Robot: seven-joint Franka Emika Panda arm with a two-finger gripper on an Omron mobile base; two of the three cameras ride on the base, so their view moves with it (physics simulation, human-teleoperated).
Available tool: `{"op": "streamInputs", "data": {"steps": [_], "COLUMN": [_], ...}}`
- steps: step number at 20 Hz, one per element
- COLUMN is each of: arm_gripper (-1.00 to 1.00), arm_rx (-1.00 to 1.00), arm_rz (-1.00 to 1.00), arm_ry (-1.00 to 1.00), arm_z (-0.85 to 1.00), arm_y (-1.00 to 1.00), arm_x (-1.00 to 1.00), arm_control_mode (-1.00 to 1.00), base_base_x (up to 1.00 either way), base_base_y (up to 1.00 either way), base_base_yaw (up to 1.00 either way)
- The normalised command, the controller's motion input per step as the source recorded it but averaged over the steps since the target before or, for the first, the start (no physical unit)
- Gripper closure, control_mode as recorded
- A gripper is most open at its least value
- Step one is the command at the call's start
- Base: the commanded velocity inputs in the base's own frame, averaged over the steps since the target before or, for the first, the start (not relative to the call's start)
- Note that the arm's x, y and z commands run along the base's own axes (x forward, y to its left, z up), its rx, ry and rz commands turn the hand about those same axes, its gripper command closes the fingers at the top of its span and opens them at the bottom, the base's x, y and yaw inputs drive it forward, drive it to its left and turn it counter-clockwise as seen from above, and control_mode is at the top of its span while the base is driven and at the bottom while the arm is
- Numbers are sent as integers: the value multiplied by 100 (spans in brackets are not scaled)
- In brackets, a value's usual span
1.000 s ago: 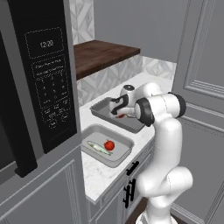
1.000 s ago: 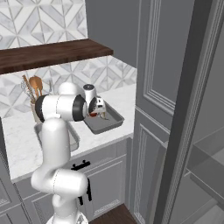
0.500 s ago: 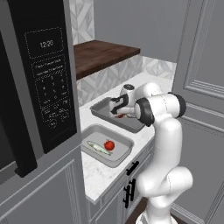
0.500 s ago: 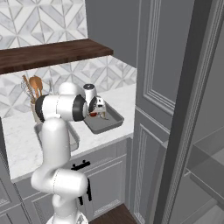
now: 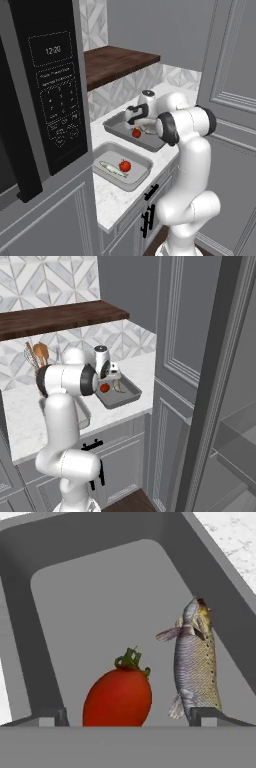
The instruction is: Place one tomato and one fish in each tupperware on the nearby counter, to pack two identical lunches.
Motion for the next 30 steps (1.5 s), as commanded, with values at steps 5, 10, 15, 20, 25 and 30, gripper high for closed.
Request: {"op": "streamInputs", "data": {"steps": [5,10,15,20,25,30], "arm_gripper": [-100,-100,-100,-100,-100,-100], "arm_rx": [0,0,0,0,-2,-4], "arm_rz": [0,0,-3,-1,0,0], "arm_ry": [-1,-22,-22,-27,-11,1], "arm_z": [37,0,0,26,100,96], "arm_y": [-4,-34,-15,-8,-1,-3], "arm_x": [-81,-100,-100,-96,-68,-40], "arm_control_mode": [-100,-100,-100,-100,-100,-100], "base_base_x": [0,0,0,0,0,0], "base_base_y": [0,0,0,0,0,0], "base_base_yaw": [0,0,0,0,0,0]}}
